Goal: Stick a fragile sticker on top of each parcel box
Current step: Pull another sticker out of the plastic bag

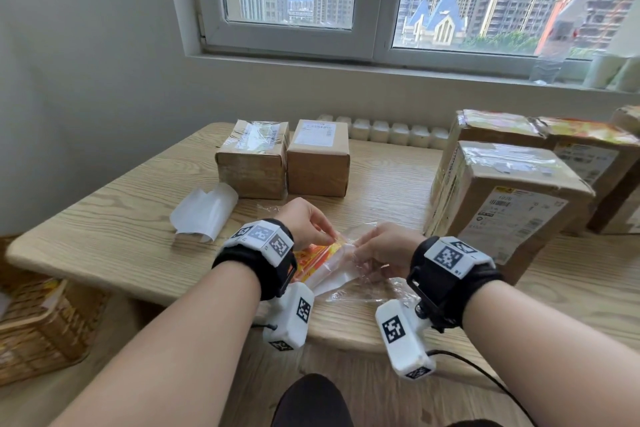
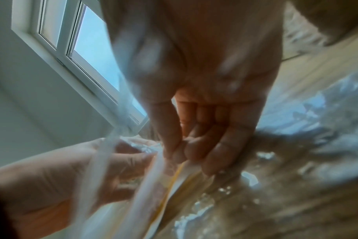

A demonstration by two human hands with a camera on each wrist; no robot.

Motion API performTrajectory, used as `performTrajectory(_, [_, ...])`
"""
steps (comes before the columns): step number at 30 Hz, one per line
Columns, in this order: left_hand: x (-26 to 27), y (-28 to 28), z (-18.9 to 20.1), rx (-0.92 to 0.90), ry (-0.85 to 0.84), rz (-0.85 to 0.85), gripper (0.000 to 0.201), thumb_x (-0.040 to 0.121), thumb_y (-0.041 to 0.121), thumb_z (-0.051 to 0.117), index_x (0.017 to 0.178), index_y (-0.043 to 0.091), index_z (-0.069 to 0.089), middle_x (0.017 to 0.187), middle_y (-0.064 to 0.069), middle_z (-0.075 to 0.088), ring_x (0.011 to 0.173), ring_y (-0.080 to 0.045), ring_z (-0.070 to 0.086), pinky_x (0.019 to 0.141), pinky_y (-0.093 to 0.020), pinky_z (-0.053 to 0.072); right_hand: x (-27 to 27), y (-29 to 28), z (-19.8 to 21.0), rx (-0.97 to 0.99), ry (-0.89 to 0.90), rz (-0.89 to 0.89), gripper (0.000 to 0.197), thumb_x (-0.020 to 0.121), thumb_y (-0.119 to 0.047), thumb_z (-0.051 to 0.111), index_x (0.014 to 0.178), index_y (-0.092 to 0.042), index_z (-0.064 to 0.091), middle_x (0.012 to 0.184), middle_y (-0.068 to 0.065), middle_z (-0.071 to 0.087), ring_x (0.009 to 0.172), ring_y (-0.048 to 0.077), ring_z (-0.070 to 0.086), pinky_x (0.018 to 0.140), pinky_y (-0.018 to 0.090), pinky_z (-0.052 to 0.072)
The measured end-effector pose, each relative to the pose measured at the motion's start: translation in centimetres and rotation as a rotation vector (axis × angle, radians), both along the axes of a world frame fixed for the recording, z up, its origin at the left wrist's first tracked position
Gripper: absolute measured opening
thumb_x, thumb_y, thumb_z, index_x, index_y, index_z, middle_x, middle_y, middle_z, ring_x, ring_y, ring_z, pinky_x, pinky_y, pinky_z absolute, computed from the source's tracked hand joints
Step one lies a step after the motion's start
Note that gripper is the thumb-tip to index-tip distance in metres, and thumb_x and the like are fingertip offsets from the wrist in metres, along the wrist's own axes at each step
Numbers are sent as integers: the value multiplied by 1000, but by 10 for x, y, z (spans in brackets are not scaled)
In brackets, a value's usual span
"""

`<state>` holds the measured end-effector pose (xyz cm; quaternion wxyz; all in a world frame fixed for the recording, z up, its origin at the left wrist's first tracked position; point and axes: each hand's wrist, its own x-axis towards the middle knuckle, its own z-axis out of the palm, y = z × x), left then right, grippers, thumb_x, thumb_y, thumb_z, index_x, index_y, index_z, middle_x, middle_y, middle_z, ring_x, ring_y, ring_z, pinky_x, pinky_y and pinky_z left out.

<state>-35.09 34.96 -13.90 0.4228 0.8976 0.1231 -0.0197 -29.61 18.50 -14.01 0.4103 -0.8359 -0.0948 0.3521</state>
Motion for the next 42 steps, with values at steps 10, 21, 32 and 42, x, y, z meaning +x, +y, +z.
performTrajectory(10, [-1, -2, -3, -166, 34, 42, 3, 78, 6, 75, 79, 9, 74, 73, -1, 66, 70, -12, 61, 65, -21, 57, -2, 0, -2, -9, -36, 41, 9, 80, 8, 62, 72, 4, 66, 54, 12, 56, 48, 20, 55, 56, 33, 52])
performTrajectory(21, [-3, 14, -6, -412, 20, 190, 9, 84, -1, 66, 80, 7, 67, 75, -9, 61, 64, -16, 59, 51, -24, 58, 2, 5, -8, -143, -206, 76, 16, 82, -15, 70, 67, -9, 67, 68, 6, 61, 65, 16, 56, 72, 35, 53])
performTrajectory(32, [-2, 16, -2, -437, 78, 117, 36, 80, -14, 63, 100, 14, 73, 100, -9, 60, 86, -17, 62, 72, -26, 57, -3, -12, 14, -7, -89, 68, 19, 87, -7, 58, 98, 3, 70, 77, 10, 64, 61, 16, 59, 67, 31, 53])
performTrajectory(42, [-6, 15, -9, -456, 85, 133, 44, 75, -25, 57, 90, 13, 71, 88, -7, 57, 78, -17, 61, 59, -22, 56, -7, -29, 20, 27, -206, 34, 9, 81, -12, 70, 85, -5, 73, 81, 10, 54, 70, 13, 50, 68, 26, 52])
